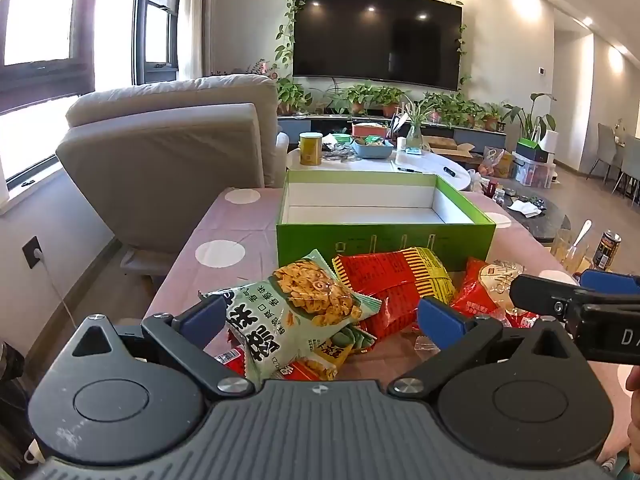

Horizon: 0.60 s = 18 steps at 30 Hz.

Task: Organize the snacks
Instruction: 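Reach the right tool toward the clear bread packet in the snack pile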

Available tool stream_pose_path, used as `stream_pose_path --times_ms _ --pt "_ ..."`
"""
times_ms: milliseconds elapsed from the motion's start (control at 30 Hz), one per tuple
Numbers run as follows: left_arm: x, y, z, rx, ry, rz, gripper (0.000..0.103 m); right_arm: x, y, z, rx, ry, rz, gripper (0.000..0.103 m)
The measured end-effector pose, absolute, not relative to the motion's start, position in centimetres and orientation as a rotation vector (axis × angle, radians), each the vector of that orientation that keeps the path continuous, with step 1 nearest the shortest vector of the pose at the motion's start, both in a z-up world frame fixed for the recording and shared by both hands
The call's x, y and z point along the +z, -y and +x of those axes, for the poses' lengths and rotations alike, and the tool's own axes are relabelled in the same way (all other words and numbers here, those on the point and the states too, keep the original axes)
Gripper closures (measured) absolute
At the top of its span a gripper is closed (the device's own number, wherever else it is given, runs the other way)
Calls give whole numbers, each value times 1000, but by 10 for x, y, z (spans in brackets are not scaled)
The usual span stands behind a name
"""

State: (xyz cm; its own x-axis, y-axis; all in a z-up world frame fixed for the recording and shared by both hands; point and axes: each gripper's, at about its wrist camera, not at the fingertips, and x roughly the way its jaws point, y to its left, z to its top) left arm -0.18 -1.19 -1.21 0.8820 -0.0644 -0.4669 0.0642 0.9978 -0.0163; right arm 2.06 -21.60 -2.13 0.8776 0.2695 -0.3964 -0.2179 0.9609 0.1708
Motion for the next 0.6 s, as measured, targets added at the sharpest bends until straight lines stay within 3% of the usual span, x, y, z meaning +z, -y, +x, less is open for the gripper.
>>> stream_pose_path --times_ms 600 --pt "-14 16 -3 -75 -489 14 1 -20 218 22 244 -429 142 38"
